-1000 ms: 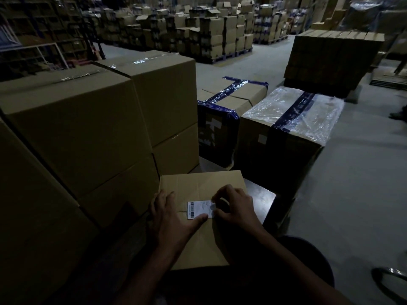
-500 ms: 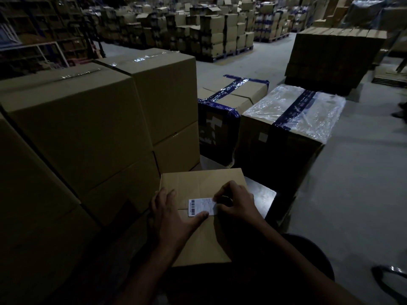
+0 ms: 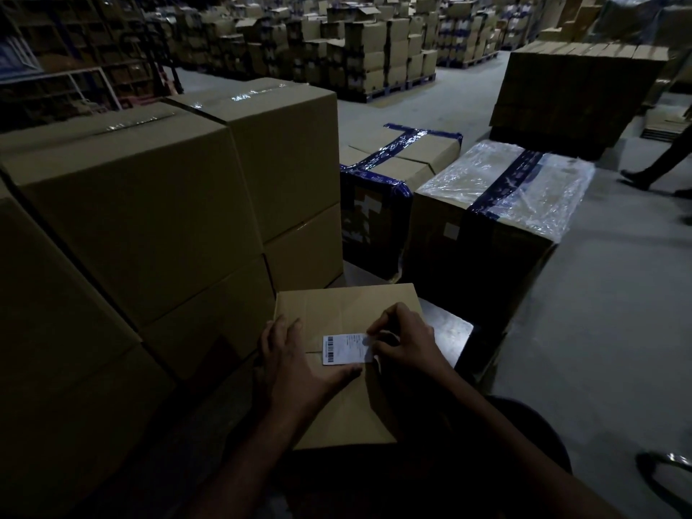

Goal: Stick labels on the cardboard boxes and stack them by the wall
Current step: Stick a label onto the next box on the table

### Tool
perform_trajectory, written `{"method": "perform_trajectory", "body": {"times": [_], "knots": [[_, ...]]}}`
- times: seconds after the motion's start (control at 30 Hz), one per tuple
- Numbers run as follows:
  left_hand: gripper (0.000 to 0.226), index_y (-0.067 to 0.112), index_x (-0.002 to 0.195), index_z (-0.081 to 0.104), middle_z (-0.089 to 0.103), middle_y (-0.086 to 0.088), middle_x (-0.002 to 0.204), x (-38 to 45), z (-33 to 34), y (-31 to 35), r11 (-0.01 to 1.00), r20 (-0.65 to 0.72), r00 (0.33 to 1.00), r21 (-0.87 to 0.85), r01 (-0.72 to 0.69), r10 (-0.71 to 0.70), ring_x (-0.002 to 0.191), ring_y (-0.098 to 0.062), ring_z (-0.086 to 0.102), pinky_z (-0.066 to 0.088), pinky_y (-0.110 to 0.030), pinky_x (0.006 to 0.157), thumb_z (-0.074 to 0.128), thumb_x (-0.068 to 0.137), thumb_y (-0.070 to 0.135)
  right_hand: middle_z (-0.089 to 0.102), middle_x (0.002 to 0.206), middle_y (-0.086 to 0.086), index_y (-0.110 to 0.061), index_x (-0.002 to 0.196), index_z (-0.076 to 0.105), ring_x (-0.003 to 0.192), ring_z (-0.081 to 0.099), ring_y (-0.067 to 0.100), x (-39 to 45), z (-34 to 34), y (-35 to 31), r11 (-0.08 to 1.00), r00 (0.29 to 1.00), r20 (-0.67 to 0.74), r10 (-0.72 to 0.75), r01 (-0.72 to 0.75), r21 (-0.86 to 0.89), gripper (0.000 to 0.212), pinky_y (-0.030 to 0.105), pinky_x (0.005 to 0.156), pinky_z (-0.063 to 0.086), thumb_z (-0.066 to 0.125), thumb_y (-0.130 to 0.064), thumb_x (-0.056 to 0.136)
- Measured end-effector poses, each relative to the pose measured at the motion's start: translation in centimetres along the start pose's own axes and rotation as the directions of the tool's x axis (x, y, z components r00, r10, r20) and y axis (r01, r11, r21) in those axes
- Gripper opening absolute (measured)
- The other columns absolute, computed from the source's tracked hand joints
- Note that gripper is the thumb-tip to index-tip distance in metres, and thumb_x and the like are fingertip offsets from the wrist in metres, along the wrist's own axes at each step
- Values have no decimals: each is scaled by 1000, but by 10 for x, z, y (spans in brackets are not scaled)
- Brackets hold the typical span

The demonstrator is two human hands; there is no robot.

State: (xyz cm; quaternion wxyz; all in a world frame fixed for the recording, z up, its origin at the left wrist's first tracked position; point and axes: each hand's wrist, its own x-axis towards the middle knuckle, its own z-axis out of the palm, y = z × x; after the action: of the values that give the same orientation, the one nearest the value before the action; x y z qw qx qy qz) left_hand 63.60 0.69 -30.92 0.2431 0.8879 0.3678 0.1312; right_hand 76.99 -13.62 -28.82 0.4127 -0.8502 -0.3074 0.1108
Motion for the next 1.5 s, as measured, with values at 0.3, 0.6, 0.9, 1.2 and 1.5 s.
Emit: {"method": "perform_trajectory", "body": {"times": [0.3, 0.6, 0.9, 1.2, 1.5], "knots": [[125, 27, 151, 30, 15, 4, 163, -1, -2, 3, 1000, -27, 1000, 14, -3, 3, 150, -17, 5, 30, -49, 113, 65, 50, 91, 61, 98, -16, -33, 87, 48, 110, 50, 13, 2, 7, 1, 990, 1000, 2, -10, 10, -138, 27, 33, 95, 30, 72, -22, 78], [126, 27, 153, 28, 12, 4, 164, -1, -2, 3, 1000, -6, 1000, 6, 5, -5, 151, -17, 3, 28, -49, 116, 65, 51, 91, 59, 107, -14, -36, 95, 44, 114, 48, 11, 3, 14, 9, 984, 997, -18, -74, 70, -165, 32, 30, 95, 33, 72, -31, 80], [126, 28, 152, 29, 14, 4, 163, 0, -2, 2, 1000, -19, 1000, -1, -5, 5, 149, -15, 5, 30, -50, 113, 63, 49, 94, 56, 94, -13, -29, 88, 47, 102, 48, 14, 11, 9, 6, 993, 998, 36, -43, 46, -111, 30, 30, 84, 27, 73, -20, 77], [128, 26, 155, 22, 6, 5, 165, 0, -3, 5, 1000, 34, 999, -5, 18, -18, 151, -15, -3, 25, -56, 117, 63, 53, 92, 55, 102, -10, -30, 100, 46, 97, 40, 7, -1, 27, 3, 948, 982, -65, -176, 151, -279, 34, 26, 80, 29, 71, -38, 79], [127, 28, 153, 27, 11, 6, 163, 1, -2, 0, 999, 12, 1000, -42, -5, 6, 149, -12, 0, 30, -54, 114, 63, 49, 93, 60, 88, -4, -36, 102, 51, 84, 65, 19, 17, 13, 17, 982, 992, 31, -125, 120, 146, 38, 40, 75, 56, 78, -29, 77]]}}
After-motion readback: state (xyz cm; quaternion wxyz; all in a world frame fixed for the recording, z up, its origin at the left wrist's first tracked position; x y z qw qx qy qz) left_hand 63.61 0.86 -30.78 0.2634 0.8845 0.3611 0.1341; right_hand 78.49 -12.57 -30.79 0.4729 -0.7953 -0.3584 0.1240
